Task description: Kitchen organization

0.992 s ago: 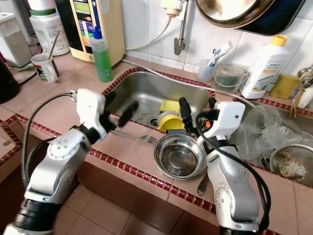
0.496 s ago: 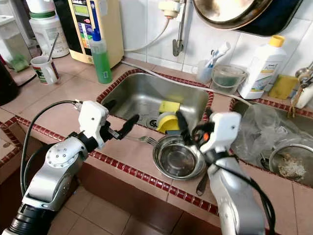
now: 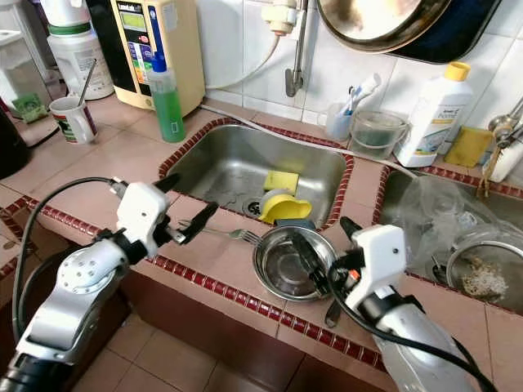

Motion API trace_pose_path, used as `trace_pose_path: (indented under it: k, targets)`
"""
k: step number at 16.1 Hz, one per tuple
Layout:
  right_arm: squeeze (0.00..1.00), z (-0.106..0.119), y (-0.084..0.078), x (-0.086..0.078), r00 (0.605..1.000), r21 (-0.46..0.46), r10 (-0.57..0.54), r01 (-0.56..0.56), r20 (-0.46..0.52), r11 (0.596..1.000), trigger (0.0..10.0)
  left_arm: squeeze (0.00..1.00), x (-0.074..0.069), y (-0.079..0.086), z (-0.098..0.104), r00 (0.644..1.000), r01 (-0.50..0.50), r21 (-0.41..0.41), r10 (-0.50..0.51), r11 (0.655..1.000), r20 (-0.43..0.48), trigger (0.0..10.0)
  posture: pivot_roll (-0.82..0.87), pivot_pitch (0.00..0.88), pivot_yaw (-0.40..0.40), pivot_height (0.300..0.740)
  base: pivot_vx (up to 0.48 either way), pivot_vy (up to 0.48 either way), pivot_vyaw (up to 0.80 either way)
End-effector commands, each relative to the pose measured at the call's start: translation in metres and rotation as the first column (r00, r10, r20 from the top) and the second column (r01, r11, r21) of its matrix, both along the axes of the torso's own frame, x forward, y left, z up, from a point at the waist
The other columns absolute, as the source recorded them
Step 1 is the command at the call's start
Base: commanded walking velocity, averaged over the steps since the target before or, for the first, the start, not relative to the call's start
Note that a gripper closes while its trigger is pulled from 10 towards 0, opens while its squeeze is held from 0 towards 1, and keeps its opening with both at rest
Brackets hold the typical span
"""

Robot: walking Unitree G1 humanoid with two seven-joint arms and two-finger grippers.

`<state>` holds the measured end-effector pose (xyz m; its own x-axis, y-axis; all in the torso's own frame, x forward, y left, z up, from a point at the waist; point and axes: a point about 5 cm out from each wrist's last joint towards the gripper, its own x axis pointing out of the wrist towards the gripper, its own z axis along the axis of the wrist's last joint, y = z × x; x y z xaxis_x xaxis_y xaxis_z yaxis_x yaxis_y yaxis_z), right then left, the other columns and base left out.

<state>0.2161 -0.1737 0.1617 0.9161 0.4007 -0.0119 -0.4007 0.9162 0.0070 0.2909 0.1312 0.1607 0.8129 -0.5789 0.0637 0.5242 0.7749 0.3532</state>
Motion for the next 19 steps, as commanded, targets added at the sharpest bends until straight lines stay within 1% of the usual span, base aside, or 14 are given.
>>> trace_pose_path:
  k: [1,3,4,5,6,8,9,11,12,14,15,16,18,19]
  targets:
    - [0.0,0.004,-0.001,-0.006,1.0,-0.002,0.027,-0.027,-0.002,1.0,10.0,0.0,-0.005,0.001,-0.004,1.0,0.025,0.057,-0.026,0.998,0.013,10.0,-0.09,0.013,0.008,0.74,0.0,0.0,0.0]
    - [0.0,0.004,0.0,-0.011,0.998,0.005,0.064,-0.064,-0.022,0.998,10.0,0.0,-0.005,0.004,-0.011,1.0,0.011,0.072,-0.009,0.997,-0.018,10.0,-0.09,0.019,0.008,0.74,0.0,0.0,0.0]
    - [0.0,0.004,0.001,-0.013,0.995,-0.005,0.098,-0.098,-0.035,0.995,10.0,0.0,-0.002,0.005,-0.018,0.999,-0.009,0.125,0.014,0.992,-0.041,10.0,-0.09,0.021,0.006,0.74,0.0,0.0,0.0]
    - [0.0,0.004,0.001,-0.013,0.994,-0.002,0.105,-0.105,-0.04,0.994,10.0,0.0,-0.001,0.005,-0.021,0.998,-0.02,0.141,0.027,0.99,-0.048,10.0,-0.09,0.021,0.006,0.74,0.0,0.0,0.0]
    - [0.0,0.005,0.001,-0.014,0.993,0.014,0.111,-0.111,-0.043,0.994,10.0,0.0,0.0,0.003,-0.021,0.999,-0.017,0.142,0.023,0.99,-0.042,10.0,-0.09,0.024,0.005,0.74,0.0,0.0,0.0]
    - [0.0,0.007,0.0,-0.02,0.985,0.061,0.162,-0.158,-0.061,0.986,10.0,0.0,0.002,-0.001,-0.022,0.998,-0.022,0.143,0.029,0.99,-0.051,10.0,-0.09,0.027,0.005,0.74,0.0,0.0,0.0]
    - [0.0,0.003,-0.002,-0.024,0.982,0.071,0.167,-0.162,-0.088,0.984,10.0,0.0,0.004,-0.002,-0.023,0.997,-0.037,0.135,0.045,0.99,-0.059,10.0,-0.1,0.031,0.005,0.74,0.0,0.0,0.0]
    - [0.0,0.0,0.0,-0.031,0.972,0.099,0.202,-0.191,-0.118,0.977,10.0,0.0,0.005,-0.003,-0.024,0.997,-0.039,0.131,0.047,0.991,-0.059,10.0,-0.1,0.037,0.004,0.74,0.0,0.0,0.0]
    - [0.0,-0.003,0.002,-0.038,0.961,0.134,0.234,-0.215,-0.145,0.967,10.0,0.0,0.005,-0.003,-0.024,0.997,-0.037,0.126,0.045,0.991,-0.063,10.0,-0.1,0.04,0.003,0.74,0.0,0.0,0.0]
    - [0.0,-0.013,0.0,-0.047,0.95,0.123,0.243,-0.223,-0.195,0.967,10.0,0.0,0.004,-0.003,-0.025,0.997,-0.032,0.129,0.041,0.991,-0.064,10.0,-0.11,0.048,0.002,0.74,0.0,0.0,0.0]
    - [0.0,-0.014,-0.001,-0.048,0.947,0.147,0.246,-0.219,-0.205,0.965,10.0,0.0,0.004,-0.002,-0.026,0.997,-0.032,0.133,0.042,0.991,-0.066,10.0,-0.11,0.049,0.002,0.74,0.0,0.0,0.0]
    - [0.0,-0.016,-0.001,-0.05,0.945,0.142,0.249,-0.222,-0.214,0.965,10.0,0.0,0.005,-0.002,-0.026,0.997,-0.033,0.135,0.042,0.99,-0.065,10.0,-0.11,0.051,0.001,0.74,0.0,0.0,0.0]
    - [0.0,-0.019,-0.004,-0.053,0.937,0.146,0.257,-0.227,-0.238,0.963,10.0,0.0,0.003,0.0,-0.029,0.998,-0.023,0.17,0.033,0.985,-0.057,10.0,-0.11,0.053,0.0,0.74,0.0,0.0,0.0]
    - [0.0,-0.021,-0.004,-0.054,0.932,0.15,0.265,-0.233,-0.248,0.961,10.0,0.0,0.003,0.002,-0.03,0.994,-0.045,0.119,0.056,0.992,-0.094,10.0,-0.1,0.057,-0.002,0.74,0.0,0.0,0.0]
